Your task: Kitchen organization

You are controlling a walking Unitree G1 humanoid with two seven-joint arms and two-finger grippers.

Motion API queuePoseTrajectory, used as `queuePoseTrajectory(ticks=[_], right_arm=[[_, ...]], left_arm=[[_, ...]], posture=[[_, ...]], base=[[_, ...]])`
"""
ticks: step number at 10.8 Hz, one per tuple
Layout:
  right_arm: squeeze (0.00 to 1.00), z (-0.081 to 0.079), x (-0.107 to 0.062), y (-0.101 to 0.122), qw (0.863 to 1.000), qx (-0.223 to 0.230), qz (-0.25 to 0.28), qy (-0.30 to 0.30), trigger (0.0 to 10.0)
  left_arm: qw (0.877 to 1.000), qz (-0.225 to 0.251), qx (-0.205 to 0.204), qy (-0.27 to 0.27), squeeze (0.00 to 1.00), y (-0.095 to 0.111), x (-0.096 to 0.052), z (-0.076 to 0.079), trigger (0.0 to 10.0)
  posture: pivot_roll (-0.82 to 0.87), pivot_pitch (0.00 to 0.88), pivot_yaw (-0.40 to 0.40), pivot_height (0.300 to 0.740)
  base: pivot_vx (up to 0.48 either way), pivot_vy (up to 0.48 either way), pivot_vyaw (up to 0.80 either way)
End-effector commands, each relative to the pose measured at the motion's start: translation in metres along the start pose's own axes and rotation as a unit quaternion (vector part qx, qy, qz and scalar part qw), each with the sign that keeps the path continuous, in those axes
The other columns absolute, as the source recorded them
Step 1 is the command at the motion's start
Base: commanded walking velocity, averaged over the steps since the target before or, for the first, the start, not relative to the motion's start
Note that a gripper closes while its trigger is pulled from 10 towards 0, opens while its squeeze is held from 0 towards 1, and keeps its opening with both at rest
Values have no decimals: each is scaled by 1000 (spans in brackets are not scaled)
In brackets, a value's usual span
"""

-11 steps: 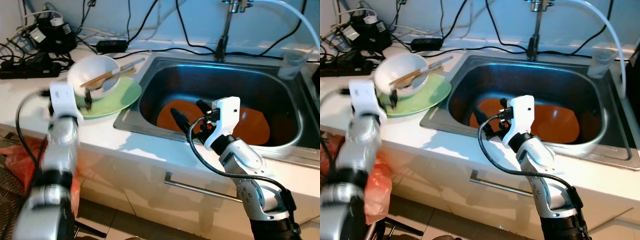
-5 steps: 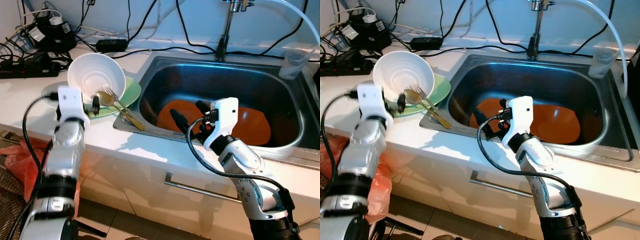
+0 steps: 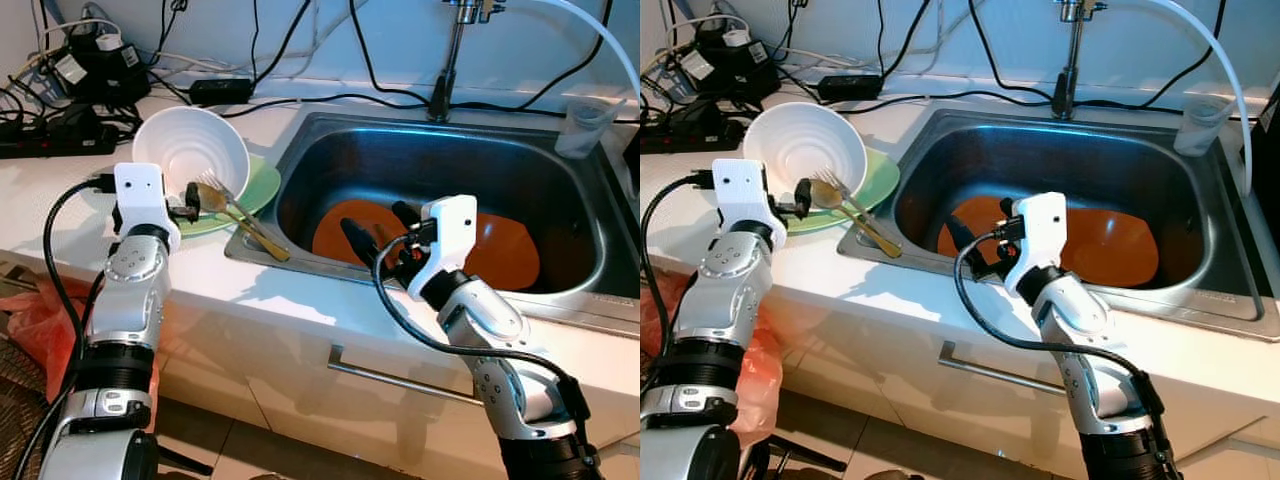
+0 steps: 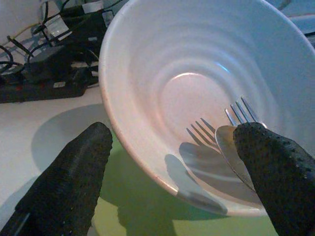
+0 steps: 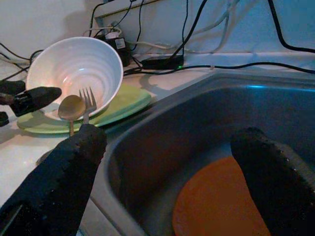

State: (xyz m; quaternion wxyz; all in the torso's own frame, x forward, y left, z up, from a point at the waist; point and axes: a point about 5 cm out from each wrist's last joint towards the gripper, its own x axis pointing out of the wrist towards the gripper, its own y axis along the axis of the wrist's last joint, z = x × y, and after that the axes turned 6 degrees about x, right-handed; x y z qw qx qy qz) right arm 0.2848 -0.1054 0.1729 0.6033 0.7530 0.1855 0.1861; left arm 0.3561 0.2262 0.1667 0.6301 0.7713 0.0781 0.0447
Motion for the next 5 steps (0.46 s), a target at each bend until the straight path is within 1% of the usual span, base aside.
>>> queuePoseTrajectory(ticks=[1, 3, 5], right_arm=[[0, 0, 1, 2, 1000, -4, 5, 4, 10000], [0, -1, 2, 2, 1000, -4, 5, 3, 10000], [0, -2, 2, 1, 1000, -3, 5, 3, 10000]], left_arm=[[1000, 15, -9, 6, 0, 13, 3, -2, 10000], [1000, 21, -11, 3, 0, 19, 4, -1, 10000], [999, 28, -21, -2, 0, 27, 3, 2, 10000]], posture=[[43, 0, 111, 740], [44, 0, 112, 740], [47, 0, 111, 740]], base=[[0, 0, 0], [0, 0, 0], [0, 0, 0]])
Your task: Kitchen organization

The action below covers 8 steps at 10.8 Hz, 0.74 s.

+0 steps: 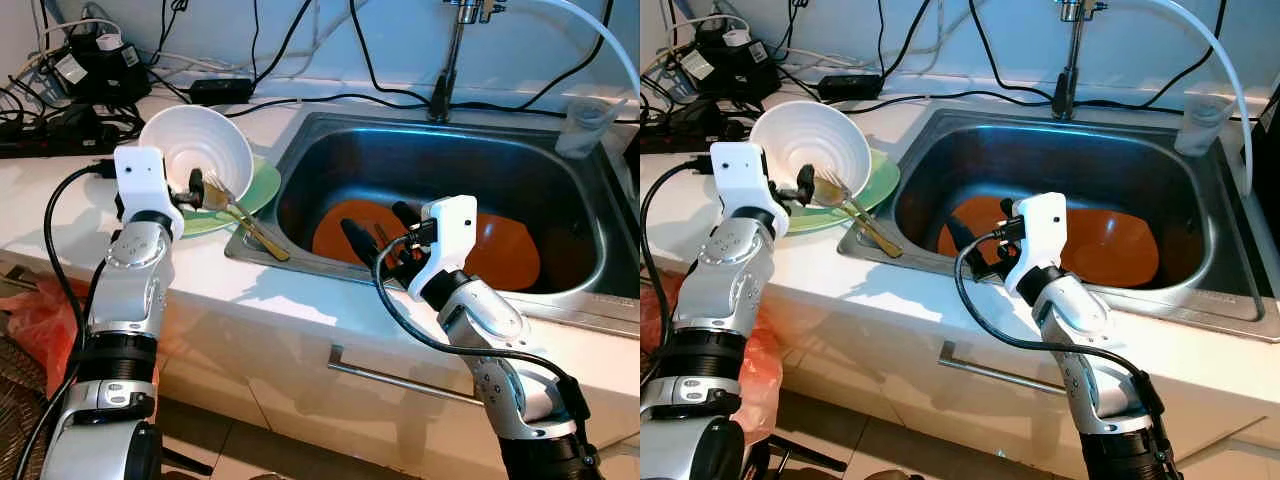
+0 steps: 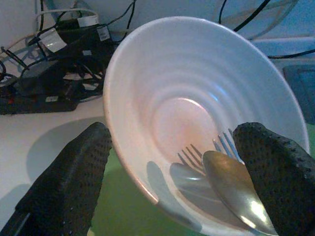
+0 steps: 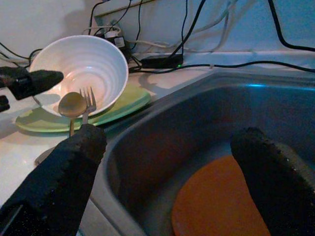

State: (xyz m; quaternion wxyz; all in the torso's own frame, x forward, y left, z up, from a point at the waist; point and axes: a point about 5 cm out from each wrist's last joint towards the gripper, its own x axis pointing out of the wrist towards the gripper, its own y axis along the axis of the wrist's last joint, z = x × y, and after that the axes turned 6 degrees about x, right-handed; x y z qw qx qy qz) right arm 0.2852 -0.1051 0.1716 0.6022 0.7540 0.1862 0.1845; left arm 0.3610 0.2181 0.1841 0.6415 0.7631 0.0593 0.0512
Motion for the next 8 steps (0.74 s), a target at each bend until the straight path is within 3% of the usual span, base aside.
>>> queuePoseTrajectory(ticks=[1, 5, 6, 8], right_arm=[[0, -2, 2, 2, 1000, -5, 6, 4, 10000], [0, 0, 3, 3, 1000, -7, 8, 2, 10000], [0, 0, 3, 2, 1000, -7, 8, 2, 10000], [0, -2, 5, 4, 1000, -7, 11, 10, 10000]], left_arm=[[1000, 11, -6, 9, 0, 11, 3, -3, 10000], [1000, 14, -3, 15, 0, 21, 8, -7, 10000], [1000, 13, -12, 9, 0, 22, 7, -3, 10000], [999, 7, -45, -24, 0, 23, 2, 19, 10000]], posture=[[47, 0, 111, 740], [43, 0, 113, 740], [43, 0, 113, 740], [47, 0, 102, 740]], base=[[0, 0, 0], [0, 0, 0], [0, 0, 0], [0, 0, 0]])
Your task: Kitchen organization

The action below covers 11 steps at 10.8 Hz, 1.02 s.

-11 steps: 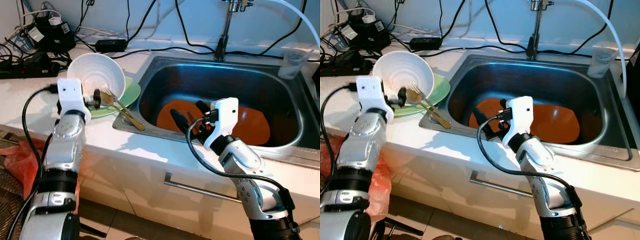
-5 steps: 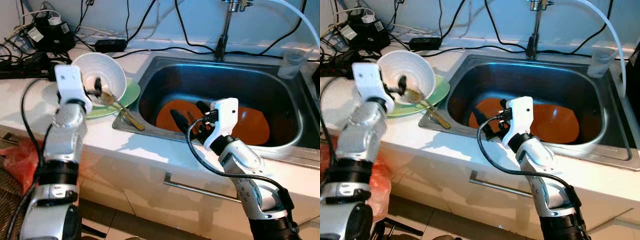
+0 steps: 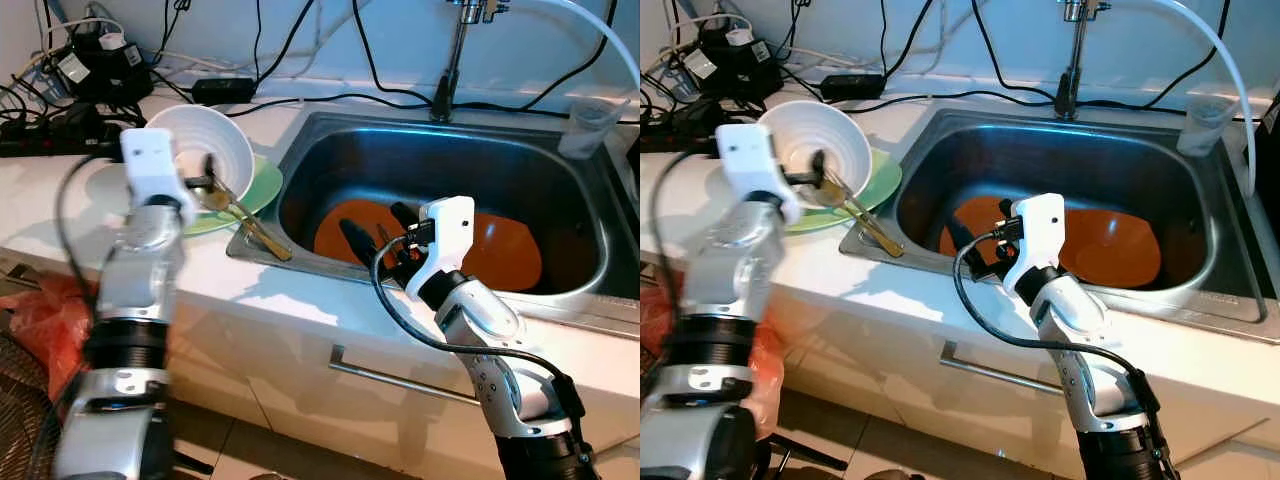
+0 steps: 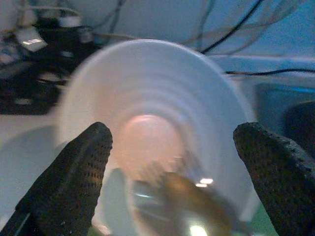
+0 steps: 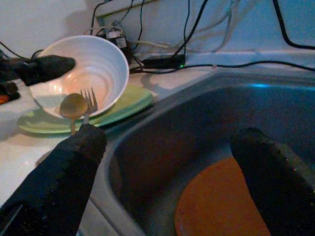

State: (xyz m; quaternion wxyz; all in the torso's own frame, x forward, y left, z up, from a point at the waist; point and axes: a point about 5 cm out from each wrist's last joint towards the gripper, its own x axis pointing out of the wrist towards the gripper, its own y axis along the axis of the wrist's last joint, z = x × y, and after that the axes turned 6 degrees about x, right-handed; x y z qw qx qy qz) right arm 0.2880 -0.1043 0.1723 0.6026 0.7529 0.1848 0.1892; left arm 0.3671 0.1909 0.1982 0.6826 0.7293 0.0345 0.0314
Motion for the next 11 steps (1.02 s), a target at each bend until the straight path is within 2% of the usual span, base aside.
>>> queuePoseTrajectory(ticks=[1, 3, 4, 5, 8, 11], right_arm=[[0, -4, 4, 7, 1000, -8, 7, 18, 10000], [0, -4, 3, 11, 999, -17, 0, 35, 10000], [0, -7, 2, 18, 997, -28, -7, 65, 10000], [0, -9, 2, 24, 995, -34, -14, 95, 10000], [0, -9, -6, 24, 988, -48, -47, 137, 10000], [0, -6, -8, 21, 986, -50, -68, 144, 10000]], left_arm=[[1000, -4, -14, -8, 0, 0, -2, 5, 10000], [997, -24, -64, -32, 0, -5, -5, 27, 10000], [994, -46, -89, -44, 0, -10, -8, 42, 10000], [992, -58, -101, -46, 0, -16, -11, 49, 10000], [992, -80, -90, -23, 0, -29, -20, 48, 10000], [993, -94, -68, -8, 0, -29, -30, 43, 10000]], posture=[[45, 0, 97, 740], [31, 0, 77, 740], [13, 0, 67, 740], [-2, 0, 60, 740], [4, 0, 33, 740], [25, 0, 17, 740]], base=[[0, 0, 0], [0, 0, 0], [0, 0, 0], [0, 0, 0], [0, 0, 0], [0, 0, 0]])
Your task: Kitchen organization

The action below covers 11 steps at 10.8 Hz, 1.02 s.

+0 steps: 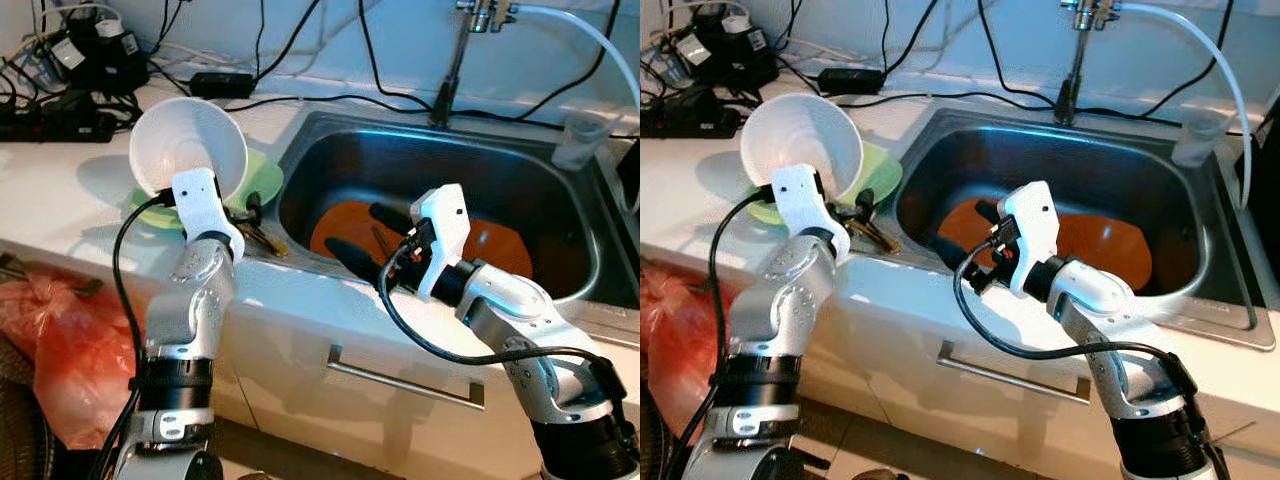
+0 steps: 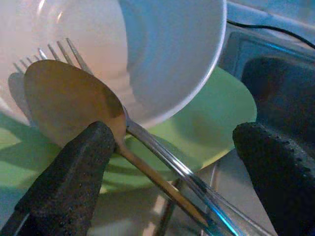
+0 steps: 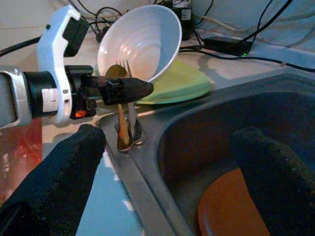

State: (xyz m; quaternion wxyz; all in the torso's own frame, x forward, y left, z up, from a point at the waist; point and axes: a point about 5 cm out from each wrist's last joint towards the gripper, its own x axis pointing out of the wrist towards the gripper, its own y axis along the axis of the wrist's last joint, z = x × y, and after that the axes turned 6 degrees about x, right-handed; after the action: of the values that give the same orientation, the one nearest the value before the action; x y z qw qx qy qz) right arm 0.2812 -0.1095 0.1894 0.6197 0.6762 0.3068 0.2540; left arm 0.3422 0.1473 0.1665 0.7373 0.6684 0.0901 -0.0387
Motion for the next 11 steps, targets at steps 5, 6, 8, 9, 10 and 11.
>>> queuePoseTrajectory(ticks=[5, 6, 8, 9, 10, 11], right_arm=[[0, -6, -1, -1, 1000, 2, 0, 6, 10000], [0, -5, -1, -1, 1000, 3, 1, 3, 10000], [0, -5, -1, -1, 1000, 3, 2, 0, 10000], [0, -5, 0, -2, 1000, 4, 3, 0, 10000], [0, -6, 0, -2, 1000, 5, 4, 0, 10000], [0, -7, 1, -3, 1000, 7, 5, -1, 10000]], left_arm=[[999, -47, -9, -13, 0, -1, -1, 10, 10000], [999, -48, -9, -13, 0, -1, 0, 10, 10000], [999, -45, 9, -14, 0, 3, 2, 8, 10000], [999, -37, 30, -17, 0, 8, 4, 7, 10000], [999, -38, 25, -17, 0, 9, 5, 6, 10000], [1000, -17, 21, -9, 0, 18, 7, -1, 10000]], posture=[[12, 0, 38, 740], [13, 0, 39, 740], [14, 0, 39, 740], [14, 0, 39, 740], [18, 0, 40, 740], [20, 0, 44, 740]], base=[[0, 0, 0], [0, 0, 0], [0, 0, 0], [0, 0, 0], [0, 0, 0], [0, 0, 0]])
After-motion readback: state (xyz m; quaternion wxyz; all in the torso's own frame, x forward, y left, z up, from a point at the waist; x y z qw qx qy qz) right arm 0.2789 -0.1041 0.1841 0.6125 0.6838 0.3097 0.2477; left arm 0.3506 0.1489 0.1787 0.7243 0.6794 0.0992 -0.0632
